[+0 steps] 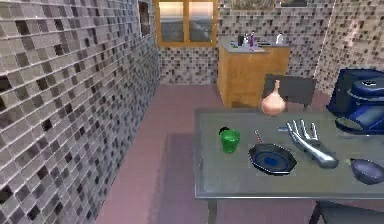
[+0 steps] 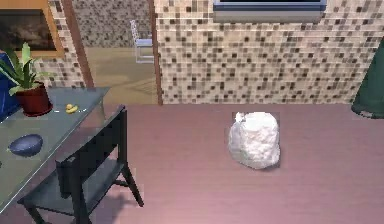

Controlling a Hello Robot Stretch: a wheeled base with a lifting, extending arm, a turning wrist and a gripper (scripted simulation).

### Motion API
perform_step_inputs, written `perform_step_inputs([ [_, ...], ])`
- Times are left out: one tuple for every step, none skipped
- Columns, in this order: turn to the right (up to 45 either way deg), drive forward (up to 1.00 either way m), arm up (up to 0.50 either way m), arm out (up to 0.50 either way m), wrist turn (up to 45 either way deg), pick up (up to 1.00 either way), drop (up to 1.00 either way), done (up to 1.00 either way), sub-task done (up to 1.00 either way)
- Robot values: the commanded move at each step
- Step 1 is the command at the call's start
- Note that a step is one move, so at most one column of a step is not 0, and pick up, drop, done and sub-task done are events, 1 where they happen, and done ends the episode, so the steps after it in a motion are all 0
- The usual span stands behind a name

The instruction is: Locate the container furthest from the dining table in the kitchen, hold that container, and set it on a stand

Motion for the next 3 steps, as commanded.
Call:
perform_step_inputs([
  [-9.0, 0.00, 0.00, 0.00, 0.0, 0.00, 0.00, 0.00, 0.00],
  [0.0, 0.20, 0.00, 0.00, 0.0, 0.00, 0.00, 0.00, 0.00],
  [45.0, 0.00, 0.00, 0.00, 0.0, 0.00, 0.00, 0.00, 0.00],
])
